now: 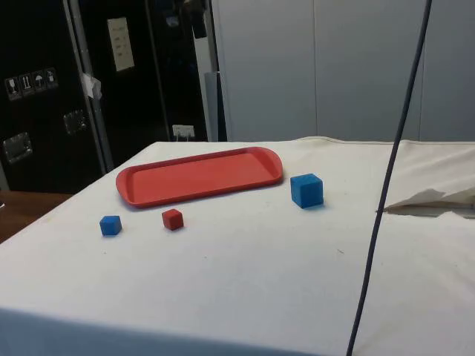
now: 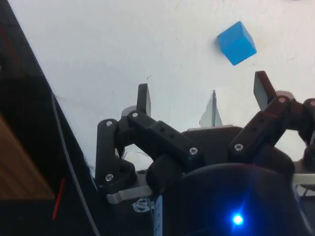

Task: Pick up the largest block and place it onto the tray.

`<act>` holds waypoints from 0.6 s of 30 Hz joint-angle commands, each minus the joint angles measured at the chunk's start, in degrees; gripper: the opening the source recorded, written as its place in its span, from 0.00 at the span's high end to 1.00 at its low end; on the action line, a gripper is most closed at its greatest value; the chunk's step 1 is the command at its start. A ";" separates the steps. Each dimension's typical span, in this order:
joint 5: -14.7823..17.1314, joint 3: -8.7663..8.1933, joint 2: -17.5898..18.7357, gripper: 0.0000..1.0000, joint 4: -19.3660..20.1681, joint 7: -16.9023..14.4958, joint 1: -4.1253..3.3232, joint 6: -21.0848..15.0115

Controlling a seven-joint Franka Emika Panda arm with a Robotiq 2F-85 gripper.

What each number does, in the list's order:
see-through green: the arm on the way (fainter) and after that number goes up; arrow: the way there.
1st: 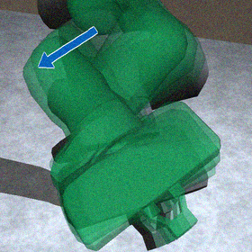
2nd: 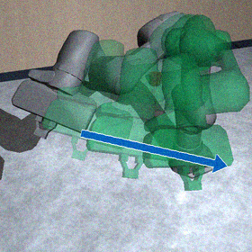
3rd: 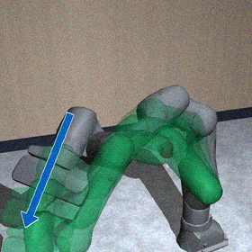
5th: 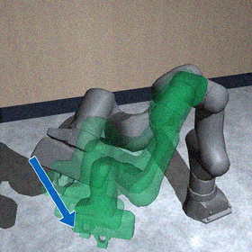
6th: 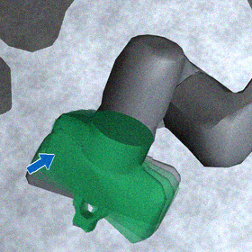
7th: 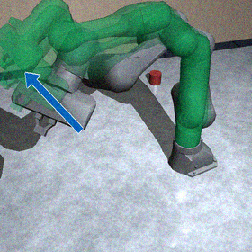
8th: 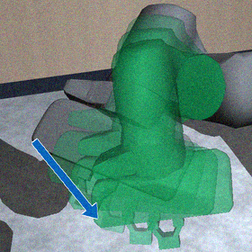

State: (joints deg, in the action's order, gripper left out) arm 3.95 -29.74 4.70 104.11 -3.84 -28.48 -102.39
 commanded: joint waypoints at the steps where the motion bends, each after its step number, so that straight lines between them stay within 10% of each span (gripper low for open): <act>1: -0.57 0.06 -0.34 0.00 0.40 0.40 -0.11 -0.11; 18: -4.53 0.69 -1.60 0.00 4.47 1.26 -0.17 0.17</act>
State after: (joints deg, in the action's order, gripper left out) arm 0.17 -29.11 3.67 107.89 -3.15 -28.48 -101.70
